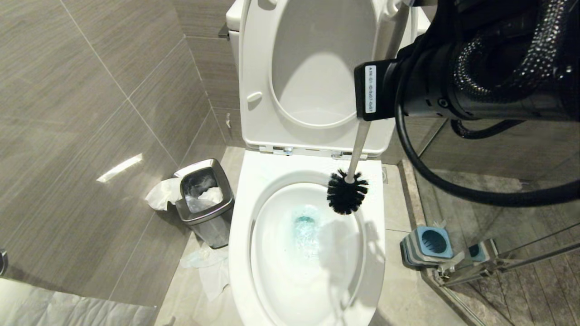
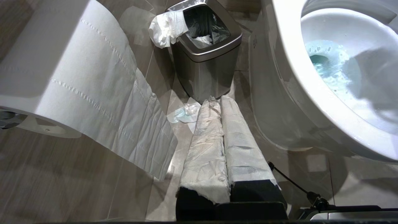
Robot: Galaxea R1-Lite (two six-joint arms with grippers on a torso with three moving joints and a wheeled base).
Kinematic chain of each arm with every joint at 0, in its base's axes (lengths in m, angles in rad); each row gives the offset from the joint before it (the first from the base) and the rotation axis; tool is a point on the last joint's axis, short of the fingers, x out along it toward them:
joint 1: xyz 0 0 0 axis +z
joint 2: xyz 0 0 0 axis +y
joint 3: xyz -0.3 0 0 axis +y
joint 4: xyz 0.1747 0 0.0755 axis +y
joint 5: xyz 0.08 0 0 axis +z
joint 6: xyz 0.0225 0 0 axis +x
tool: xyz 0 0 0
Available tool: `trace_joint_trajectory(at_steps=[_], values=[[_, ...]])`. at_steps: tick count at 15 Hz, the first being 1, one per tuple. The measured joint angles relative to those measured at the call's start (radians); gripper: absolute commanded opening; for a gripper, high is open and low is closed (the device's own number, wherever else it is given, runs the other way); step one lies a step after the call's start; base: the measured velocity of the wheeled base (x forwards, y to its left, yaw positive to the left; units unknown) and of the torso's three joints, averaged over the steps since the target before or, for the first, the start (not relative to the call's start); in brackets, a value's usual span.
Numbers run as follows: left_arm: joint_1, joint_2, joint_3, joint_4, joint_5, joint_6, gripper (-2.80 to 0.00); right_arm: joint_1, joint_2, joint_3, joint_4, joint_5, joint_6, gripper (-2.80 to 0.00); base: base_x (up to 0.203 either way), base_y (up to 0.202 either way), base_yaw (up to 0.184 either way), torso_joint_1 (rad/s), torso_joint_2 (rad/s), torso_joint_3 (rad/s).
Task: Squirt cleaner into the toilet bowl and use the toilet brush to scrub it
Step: Put the toilet brush back
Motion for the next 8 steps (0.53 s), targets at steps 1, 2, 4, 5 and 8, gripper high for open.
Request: trace_joint_trajectory(at_steps=[1,2,4,5,8], values=[[0.000,0.000,0.000,0.000,0.000,0.000,-2.80,-0.019,-0.006,0.001,0.006,-0.001,0.000,-2.80,0.000,0.000,0.000,0.000,0.00,0.000],[0.000,0.000,0.000,-0.001,0.000,-0.001,-2.80,-0.041,-0.012,0.002,0.019,-0.001,0.000,-2.80,0.000,0.000,0.000,0.000,0.00,0.000],[0.000,0.000,0.000,0.000,0.000,0.000,-2.80,-0.086,-0.027,0.005,0.030,0.002,0.000,-2.80,0.000,0.000,0.000,0.000,0.00,0.000],[0.000,0.000,0.000,0.000,0.000,0.000,-2.80,-0.109,-0.037,0.011,0.031,0.004,0.000,-2.80,0.000,0.000,0.000,0.000,0.00,0.000],[0.000,0.000,0.000,0.000,0.000,-0.001,-2.80,-0.173,-0.069,0.034,0.031,0.012,-0.002,-2.80,0.000,0.000,0.000,0.000,0.00,0.000]])
